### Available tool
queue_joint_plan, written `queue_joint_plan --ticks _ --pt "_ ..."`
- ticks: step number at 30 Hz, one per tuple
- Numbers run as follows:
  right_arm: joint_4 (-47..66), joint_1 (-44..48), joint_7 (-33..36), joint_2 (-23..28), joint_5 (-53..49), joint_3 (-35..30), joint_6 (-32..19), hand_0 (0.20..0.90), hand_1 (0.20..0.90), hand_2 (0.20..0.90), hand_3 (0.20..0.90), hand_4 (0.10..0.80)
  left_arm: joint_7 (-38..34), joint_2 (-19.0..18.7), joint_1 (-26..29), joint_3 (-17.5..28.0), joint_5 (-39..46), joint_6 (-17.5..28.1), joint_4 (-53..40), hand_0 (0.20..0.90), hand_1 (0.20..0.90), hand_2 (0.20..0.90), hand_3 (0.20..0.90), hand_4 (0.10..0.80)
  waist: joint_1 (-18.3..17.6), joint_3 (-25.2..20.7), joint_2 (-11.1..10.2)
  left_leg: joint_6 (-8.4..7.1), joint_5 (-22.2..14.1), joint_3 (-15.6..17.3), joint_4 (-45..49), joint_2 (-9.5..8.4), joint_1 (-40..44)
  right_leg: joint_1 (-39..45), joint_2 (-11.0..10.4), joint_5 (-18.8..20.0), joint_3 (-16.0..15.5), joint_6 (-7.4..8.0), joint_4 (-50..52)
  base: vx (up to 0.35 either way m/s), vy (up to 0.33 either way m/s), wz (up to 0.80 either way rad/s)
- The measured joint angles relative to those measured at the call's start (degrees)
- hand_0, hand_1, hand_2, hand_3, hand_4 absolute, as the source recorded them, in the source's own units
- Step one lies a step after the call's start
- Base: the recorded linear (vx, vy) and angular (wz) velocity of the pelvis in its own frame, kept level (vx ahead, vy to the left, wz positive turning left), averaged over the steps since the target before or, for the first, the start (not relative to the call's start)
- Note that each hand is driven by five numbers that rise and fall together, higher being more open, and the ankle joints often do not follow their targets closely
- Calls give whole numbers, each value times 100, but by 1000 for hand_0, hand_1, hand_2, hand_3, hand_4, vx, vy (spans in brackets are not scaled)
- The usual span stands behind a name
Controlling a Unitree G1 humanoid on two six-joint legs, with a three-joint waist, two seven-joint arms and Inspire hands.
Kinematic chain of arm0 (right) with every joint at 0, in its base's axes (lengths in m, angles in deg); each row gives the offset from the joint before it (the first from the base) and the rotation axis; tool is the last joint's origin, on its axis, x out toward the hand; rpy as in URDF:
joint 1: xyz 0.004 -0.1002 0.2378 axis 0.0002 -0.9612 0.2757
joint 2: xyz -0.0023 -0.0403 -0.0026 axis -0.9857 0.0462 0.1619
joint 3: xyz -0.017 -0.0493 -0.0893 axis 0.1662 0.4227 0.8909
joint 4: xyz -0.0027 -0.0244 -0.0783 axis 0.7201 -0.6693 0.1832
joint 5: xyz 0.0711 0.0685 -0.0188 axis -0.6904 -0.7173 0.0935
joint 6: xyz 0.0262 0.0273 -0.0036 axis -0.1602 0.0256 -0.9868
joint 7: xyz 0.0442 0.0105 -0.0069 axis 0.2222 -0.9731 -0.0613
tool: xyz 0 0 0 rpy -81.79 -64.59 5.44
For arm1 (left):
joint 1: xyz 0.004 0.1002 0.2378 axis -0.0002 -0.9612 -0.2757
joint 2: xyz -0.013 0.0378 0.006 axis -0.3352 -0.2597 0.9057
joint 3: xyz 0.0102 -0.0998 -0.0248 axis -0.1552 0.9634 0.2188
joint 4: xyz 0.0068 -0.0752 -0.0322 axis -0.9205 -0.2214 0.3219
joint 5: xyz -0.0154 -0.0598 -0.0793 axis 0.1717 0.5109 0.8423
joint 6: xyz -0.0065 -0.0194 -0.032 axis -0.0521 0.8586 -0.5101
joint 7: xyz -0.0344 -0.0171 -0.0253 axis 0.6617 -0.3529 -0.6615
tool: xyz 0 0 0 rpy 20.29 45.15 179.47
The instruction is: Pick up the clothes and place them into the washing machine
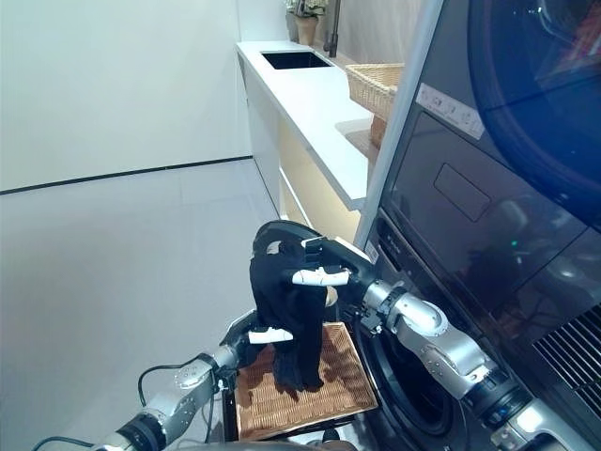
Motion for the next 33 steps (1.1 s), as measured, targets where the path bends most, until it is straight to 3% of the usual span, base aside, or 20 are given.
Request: queue_joint_plan --ticks 12,13,14,33 --pt "0 5 18 -4 -2 14 2 200 200 200 200 300 -102 221 149 -241 -3 -14 0 900 900 900 900 800 -31 -25 5 0 -35 81 0 -5 53 -5 8 -2 100 -4 6 1 -3 -4" --pt "0 5 22 -4 -2 14 2 200 200 200 200 300 -112 232 162 -242 -3 -15 0 447 447 447 447 476 -30 -26 5 1 -36 81 0 -5 53 -5 9 -1 100 -2 6 0 0 0" --pt "0 5 24 -4 -2 15 2 200 200 200 200 300 -117 234 182 -244 -3 -17 0 200 200 200 200 300 -29 -26 4 1 -37 81 0 -6 53 -5 9 0 101 0 5 0 0 0" --pt "0 4 126 -166 -3 12 2 200 200 200 200 300 -242 200 230 -229 -15 -17 1 200 200 200 200 300 -24 -104 -2 1 -50 83 0 -7 53 -5 9 -1 105 1 5 0 0 0"
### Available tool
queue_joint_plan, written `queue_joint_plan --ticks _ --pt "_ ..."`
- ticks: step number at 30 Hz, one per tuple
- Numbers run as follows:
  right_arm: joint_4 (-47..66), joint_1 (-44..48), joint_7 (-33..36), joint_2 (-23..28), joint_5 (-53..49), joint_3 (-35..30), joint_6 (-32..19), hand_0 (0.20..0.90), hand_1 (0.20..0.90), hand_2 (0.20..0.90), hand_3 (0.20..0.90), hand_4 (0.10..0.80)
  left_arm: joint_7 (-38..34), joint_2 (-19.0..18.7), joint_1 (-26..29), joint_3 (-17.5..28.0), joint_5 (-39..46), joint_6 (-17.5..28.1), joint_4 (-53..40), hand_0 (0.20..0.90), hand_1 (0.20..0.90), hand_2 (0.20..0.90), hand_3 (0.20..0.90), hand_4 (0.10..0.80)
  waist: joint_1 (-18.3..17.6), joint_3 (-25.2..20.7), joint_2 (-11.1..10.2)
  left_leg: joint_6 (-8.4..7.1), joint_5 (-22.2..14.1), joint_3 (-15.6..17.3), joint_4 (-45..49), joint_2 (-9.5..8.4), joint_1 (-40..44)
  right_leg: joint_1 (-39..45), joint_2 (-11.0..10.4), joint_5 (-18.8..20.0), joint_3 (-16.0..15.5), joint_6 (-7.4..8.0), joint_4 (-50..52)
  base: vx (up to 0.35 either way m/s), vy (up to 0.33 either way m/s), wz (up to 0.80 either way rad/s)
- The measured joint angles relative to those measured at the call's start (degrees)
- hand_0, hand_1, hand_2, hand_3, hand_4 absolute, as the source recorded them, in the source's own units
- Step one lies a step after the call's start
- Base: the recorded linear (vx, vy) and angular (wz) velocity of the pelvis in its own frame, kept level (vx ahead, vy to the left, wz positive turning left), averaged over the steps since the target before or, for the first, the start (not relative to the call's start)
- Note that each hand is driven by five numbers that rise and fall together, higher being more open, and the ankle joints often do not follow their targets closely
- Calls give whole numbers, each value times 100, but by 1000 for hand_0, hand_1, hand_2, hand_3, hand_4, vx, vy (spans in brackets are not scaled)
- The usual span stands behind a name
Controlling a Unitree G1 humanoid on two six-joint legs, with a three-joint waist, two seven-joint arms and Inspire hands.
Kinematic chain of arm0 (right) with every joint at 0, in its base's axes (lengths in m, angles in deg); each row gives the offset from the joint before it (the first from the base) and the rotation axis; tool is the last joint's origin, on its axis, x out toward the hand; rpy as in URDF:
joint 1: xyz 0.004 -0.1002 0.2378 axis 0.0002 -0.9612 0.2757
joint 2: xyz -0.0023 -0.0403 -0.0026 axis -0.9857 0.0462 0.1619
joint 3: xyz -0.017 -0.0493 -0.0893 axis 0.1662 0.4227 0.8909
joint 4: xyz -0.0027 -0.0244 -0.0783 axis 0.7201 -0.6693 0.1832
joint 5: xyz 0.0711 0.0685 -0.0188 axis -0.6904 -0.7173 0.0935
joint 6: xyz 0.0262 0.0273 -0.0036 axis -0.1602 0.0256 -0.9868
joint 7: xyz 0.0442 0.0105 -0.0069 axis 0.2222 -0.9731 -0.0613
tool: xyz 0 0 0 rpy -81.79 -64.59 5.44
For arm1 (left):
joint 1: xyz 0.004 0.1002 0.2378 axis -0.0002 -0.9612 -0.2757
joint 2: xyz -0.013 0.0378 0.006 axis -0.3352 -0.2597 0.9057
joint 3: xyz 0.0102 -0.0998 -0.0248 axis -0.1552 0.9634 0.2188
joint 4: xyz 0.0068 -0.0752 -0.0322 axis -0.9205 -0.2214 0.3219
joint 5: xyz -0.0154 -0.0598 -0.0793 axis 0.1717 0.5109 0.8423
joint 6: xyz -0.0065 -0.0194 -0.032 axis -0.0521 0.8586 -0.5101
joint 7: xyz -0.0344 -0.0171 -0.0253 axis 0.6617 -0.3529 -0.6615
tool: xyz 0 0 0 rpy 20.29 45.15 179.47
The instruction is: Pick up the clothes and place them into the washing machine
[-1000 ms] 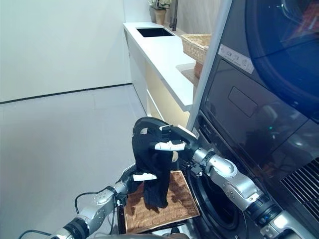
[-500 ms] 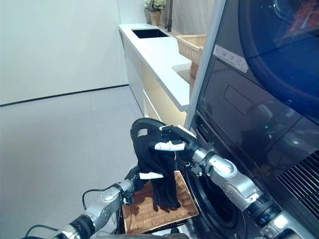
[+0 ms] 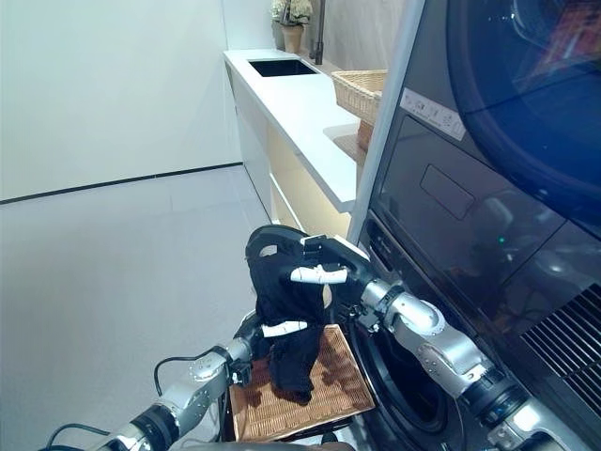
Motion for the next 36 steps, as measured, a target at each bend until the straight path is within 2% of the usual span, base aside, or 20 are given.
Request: queue_joint_plan --ticks 6,16,29,36 --pt "48 -105 -10 -14 -2 -124 -1 200 200 200 200 300 -24 -135 0 135 -21 3 1 200 200 200 200 300 0 -1 2 1 -3 0 0 0 0 0 0 -1 0 -1 -2 0 0 0" --pt "159 -733 -23 -105 -116 -743 -1 200 200 200 200 300 -97 -141 -8 637 -280 37 5 200 200 200 200 300 6 -5 12 6 -14 2 -1 0 -1 2 -3 -6 0 -8 -5 0 0 0" --pt "533 -1273 -235 -228 -110 -972 7 200 200 200 200 300 -152 -147 -25 1265 -770 300 -51 200 200 200 200 300 5 -19 86 10 -28 -3 -1 -1 -5 9 -6 -13 -13 -17 -13 0 0 0" --pt "535 -1427 -390 -290 -93 -1033 17 200 200 200 200 300 -339 -144 -21 1425 -991 341 -177 200 200 200 200 300 1 -8 107 6 -34 -3 -1 -1 -5 7 -6 -18 -13 -21 -13 0 0 0"
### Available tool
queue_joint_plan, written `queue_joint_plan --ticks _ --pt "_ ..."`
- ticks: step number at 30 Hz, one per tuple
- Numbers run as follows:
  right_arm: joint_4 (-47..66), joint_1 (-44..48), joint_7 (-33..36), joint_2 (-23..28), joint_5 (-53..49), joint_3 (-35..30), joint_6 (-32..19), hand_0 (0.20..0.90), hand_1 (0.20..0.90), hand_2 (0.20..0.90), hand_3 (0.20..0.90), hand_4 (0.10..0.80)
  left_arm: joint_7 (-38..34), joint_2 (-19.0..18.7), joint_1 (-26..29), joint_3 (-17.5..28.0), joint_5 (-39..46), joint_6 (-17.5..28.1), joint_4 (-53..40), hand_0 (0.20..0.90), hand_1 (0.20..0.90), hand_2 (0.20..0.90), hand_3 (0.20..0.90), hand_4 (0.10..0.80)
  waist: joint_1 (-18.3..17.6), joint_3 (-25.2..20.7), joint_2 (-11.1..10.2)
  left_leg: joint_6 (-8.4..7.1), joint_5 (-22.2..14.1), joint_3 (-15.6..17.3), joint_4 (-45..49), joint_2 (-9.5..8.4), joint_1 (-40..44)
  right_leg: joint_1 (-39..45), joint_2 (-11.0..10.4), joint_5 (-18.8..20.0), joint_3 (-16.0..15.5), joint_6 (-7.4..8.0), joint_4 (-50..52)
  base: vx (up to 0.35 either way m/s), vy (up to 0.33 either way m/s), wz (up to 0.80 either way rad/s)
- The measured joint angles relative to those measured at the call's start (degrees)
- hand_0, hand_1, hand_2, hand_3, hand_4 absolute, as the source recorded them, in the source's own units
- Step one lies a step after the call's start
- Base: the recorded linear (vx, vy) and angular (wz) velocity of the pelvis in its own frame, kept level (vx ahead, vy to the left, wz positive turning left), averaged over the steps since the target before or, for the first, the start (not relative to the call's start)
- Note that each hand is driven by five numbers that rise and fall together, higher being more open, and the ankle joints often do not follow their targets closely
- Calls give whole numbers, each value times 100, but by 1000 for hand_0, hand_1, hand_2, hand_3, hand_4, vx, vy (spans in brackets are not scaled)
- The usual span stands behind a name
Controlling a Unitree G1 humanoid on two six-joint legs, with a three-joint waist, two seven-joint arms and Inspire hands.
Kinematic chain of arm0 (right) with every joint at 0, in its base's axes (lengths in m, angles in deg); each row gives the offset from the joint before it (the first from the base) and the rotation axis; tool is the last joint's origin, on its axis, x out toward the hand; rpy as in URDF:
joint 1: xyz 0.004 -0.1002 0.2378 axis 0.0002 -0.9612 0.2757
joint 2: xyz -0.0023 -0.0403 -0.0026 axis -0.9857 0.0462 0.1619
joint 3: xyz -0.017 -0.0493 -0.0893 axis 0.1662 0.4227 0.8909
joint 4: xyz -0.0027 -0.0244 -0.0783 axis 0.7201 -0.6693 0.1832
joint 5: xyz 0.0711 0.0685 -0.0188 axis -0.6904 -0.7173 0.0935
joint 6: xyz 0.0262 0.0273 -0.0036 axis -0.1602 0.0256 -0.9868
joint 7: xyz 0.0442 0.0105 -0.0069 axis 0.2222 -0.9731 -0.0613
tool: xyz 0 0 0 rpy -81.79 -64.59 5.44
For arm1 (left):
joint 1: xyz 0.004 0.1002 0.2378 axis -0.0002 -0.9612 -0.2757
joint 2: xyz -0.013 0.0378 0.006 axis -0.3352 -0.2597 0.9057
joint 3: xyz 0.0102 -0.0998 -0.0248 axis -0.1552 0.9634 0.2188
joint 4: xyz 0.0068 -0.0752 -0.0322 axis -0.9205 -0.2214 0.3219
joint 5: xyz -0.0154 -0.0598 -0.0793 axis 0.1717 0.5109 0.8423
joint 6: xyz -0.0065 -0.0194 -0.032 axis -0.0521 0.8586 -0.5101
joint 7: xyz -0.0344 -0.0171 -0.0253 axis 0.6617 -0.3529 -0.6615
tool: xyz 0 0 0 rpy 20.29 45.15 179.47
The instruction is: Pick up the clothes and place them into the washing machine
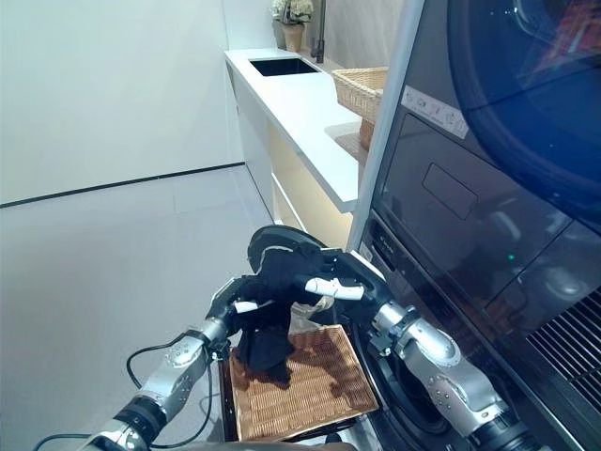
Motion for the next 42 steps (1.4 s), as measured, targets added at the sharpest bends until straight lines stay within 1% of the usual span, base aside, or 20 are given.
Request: queue_joint_plan --ticks 5,14,15,16,19,22,25,30,35,42 --pt "-3 -55 -18 -168 187 -120 7 200 200 200 200 300 -140 -2 19 20 -19 65 -20 200 200 200 200 300 -8 5 7 -1 -5 0 0 0 0 -1 1 -2 1 0 -1 0 0 0" --pt "-409 -48 -350 -335 521 -134 6 200 200 200 200 300 -318 -116 84 37 -136 66 -63 200 200 200 200 300 3 14 12 -2 -12 0 1 1 0 1 2 -3 0 1 -4 0 0 0" --pt "-410 -44 -391 -326 639 -132 6 477 477 477 477 498 -323 -119 94 38 -141 66 -64 200 200 200 200 300 5 15 12 -3 -13 0 1 1 0 1 2 -3 0 2 -5 0 0 0" --pt "-410 -45 -409 -330 683 -132 6 900 900 900 900 800 -327 -119 100 38 -142 67 -64 200 200 200 200 300 4 17 13 -3 -13 0 1 0 0 0 2 -4 0 2 -5 0 0 0" --pt "-545 -44 -506 -331 688 -133 -24 900 900 900 900 800 -381 -118 100 111 -142 66 -66 200 200 200 200 300 -1 30 11 -3 -15 -1 1 1 0 1 2 -4 0 3 -8 0 0 0" --pt "-755 -49 -505 -336 698 -141 -37 900 900 900 900 800 -529 -157 102 445 -140 66 -66 200 200 200 200 300 -18 64 13 -3 -15 -1 1 0 0 2 2 -4 0 3 -14 0 0 0" --pt "-851 -53 -517 -346 816 -157 -46 900 900 900 900 800 -642 -274 102 594 -133 66 -65 200 200 200 200 300 -22 68 11 -4 -16 -2 2 1 -1 14 3 -2 -4 5 -62 0 0 0" --pt "-1019 -111 -539 -344 933 -169 -49 900 900 900 900 800 -850 -401 105 1047 32 66 -62 200 200 200 200 300 -34 82 -1 -7 -26 -15 2 1 4 99 2 24 -35 43 -163 2 -1 2" --pt "-1193 -129 -712 -341 1185 -170 -48 900 900 900 900 800 -888 -521 108 1134 116 67 -59 200 200 200 200 300 -53 85 -5 -7 -33 -17 3 0 3 113 1 32 -54 54 -196 1 0 1" --pt "-1496 -183 -725 -342 1415 -193 -51 900 900 900 900 800 -893 -537 109 1133 110 67 -59 200 200 200 200 300 -105 86 -3 -8 -33 -17 2 0 4 115 1 32 -56 55 -203 0 0 0"
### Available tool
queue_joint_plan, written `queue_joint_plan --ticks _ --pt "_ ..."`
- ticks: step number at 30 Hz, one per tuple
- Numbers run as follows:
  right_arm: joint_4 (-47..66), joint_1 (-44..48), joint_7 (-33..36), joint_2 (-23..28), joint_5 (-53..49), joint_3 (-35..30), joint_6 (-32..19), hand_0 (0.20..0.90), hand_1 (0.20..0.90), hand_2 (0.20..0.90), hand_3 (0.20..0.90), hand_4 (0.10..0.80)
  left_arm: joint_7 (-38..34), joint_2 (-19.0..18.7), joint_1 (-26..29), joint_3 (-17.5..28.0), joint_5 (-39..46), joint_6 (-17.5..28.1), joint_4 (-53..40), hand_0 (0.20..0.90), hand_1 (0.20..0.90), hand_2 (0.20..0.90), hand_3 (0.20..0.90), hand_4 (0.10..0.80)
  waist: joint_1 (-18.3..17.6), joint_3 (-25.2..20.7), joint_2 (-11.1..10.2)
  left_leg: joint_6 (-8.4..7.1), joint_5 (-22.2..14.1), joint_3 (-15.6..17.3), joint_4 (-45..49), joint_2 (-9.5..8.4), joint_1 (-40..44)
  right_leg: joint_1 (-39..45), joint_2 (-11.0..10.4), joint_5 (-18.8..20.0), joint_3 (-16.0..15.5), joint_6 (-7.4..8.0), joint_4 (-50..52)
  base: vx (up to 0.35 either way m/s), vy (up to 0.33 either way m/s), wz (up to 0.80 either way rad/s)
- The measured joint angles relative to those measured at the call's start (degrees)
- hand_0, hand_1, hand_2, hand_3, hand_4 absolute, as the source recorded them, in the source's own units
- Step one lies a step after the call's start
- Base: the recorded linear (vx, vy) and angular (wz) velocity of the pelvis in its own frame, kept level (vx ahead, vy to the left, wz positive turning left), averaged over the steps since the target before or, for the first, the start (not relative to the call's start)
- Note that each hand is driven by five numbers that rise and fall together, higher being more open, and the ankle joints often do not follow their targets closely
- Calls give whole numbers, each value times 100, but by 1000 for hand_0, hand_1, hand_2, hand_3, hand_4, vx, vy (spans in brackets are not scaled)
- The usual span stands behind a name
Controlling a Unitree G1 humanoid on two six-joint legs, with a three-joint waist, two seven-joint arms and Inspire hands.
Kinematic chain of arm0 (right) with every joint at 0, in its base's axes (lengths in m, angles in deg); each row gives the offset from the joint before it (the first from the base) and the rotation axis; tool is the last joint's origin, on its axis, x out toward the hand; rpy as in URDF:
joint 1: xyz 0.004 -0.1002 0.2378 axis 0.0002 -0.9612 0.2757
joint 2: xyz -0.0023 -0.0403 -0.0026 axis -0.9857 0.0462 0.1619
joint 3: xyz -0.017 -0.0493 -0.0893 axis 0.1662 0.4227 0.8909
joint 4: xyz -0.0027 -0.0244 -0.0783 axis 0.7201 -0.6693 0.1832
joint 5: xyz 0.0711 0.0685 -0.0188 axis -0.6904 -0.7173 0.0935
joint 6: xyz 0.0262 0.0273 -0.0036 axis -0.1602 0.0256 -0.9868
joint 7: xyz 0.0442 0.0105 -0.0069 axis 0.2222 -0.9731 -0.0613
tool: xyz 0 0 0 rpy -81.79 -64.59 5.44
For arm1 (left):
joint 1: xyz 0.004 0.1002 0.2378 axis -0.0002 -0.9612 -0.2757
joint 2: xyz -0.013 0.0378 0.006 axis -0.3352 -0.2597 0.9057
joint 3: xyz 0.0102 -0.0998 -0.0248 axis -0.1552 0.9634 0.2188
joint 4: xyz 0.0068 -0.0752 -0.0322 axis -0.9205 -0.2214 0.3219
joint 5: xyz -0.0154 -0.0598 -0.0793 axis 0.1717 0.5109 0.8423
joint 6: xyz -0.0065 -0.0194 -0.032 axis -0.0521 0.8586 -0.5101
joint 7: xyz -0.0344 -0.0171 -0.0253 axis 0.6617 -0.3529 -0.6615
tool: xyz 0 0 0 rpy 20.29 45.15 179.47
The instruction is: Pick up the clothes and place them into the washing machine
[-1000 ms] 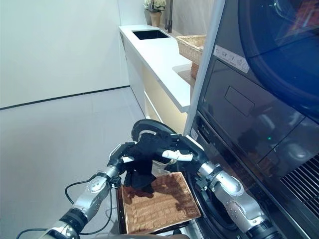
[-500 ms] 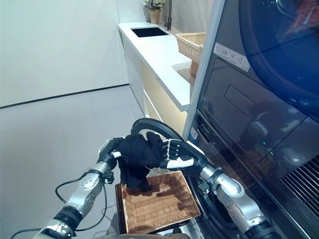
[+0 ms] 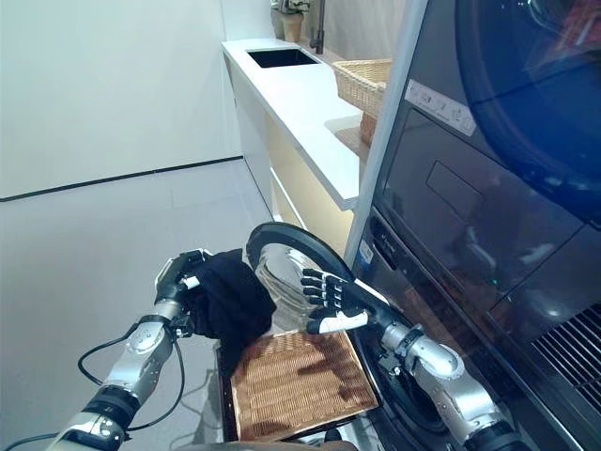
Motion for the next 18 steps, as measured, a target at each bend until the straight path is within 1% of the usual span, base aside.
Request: queue_joint_plan --ticks 6,11,14,18 --pt "-428 -156 178 -49 335 -271 -6 900 900 900 900 800 -105 -7 1 1 -7 0 0 200 200 200 200 300 -21 5 7 -1 -4 1 0 0 -1 1 0 0 0 0 -5 0 0 0" --pt "-623 -200 569 -139 756 -524 -92 900 900 900 900 800 -112 -6 3 1 -10 0 0 200 200 200 200 300 -26 19 27 -1 -5 1 0 0 -1 1 2 1 1 0 -18 0 0 0" --pt "-864 -188 845 -490 834 -706 -139 900 900 900 900 800 -100 -4 4 0 -7 0 -13 200 200 200 200 300 -21 26 37 -1 -5 1 0 0 -1 5 1 1 1 0 -24 0 0 0" --pt "-966 -187 905 -673 830 -704 -139 900 900 900 900 800 -28 4 3 -8 100 0 -101 200 200 200 200 300 -7 54 58 0 -5 0 0 0 -2 9 1 4 0 3 -24 0 0 0"
